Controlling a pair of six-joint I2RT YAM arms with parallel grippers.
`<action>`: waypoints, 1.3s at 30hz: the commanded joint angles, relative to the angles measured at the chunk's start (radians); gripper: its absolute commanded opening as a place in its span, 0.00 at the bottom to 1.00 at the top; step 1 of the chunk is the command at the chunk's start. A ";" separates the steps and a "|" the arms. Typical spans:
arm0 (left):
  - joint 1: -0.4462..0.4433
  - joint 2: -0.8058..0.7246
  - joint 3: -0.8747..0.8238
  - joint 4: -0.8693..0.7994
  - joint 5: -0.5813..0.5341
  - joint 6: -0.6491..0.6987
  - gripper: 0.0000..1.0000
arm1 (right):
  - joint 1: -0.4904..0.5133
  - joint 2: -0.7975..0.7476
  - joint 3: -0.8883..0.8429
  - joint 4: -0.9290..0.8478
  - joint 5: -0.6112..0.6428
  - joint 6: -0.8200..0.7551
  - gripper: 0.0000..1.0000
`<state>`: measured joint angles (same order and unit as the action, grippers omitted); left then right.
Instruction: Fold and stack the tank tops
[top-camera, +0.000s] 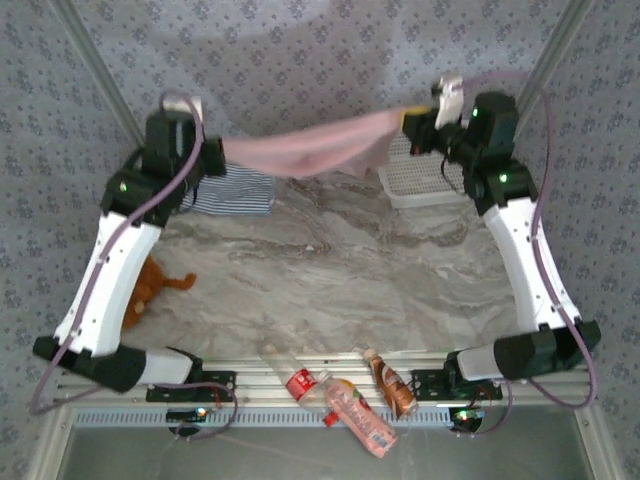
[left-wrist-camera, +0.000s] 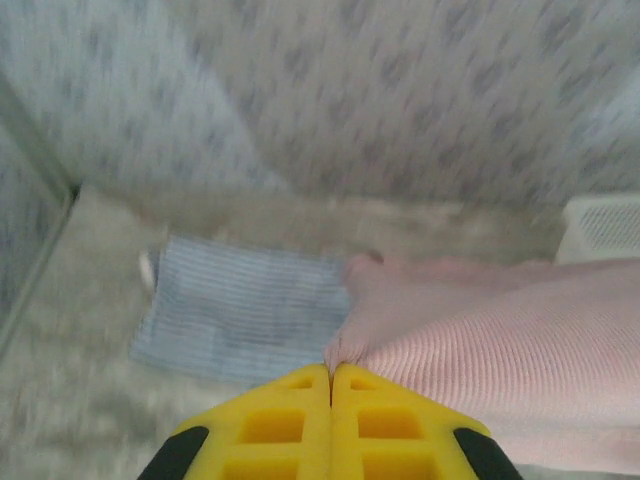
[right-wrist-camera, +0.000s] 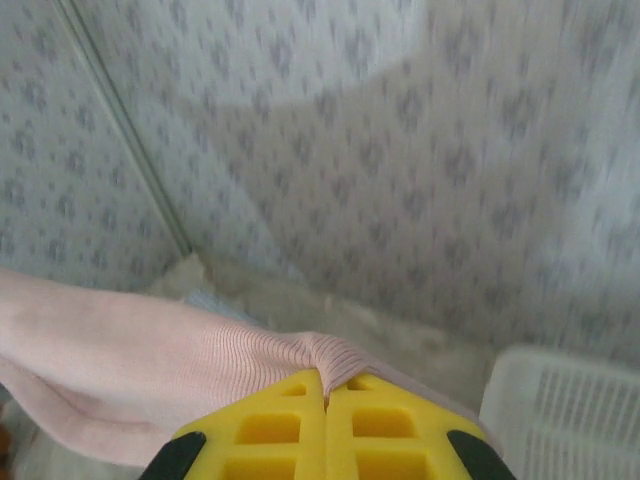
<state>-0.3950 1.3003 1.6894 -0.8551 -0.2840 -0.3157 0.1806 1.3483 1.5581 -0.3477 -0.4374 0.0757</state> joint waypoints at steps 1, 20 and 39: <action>-0.003 -0.139 -0.283 0.069 0.008 -0.155 0.00 | 0.027 -0.120 -0.230 -0.128 0.018 0.008 0.00; -0.022 -0.418 -1.105 -0.071 0.257 -0.701 0.00 | 0.226 -0.223 -0.871 -0.406 0.095 0.226 0.01; -0.039 -0.329 -1.098 -0.130 0.207 -0.710 0.00 | 0.497 -0.066 -0.786 -0.585 0.210 0.256 0.10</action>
<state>-0.4324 0.9482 0.5938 -0.9463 -0.0284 -1.0332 0.6559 1.2602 0.7471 -0.8585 -0.2848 0.3260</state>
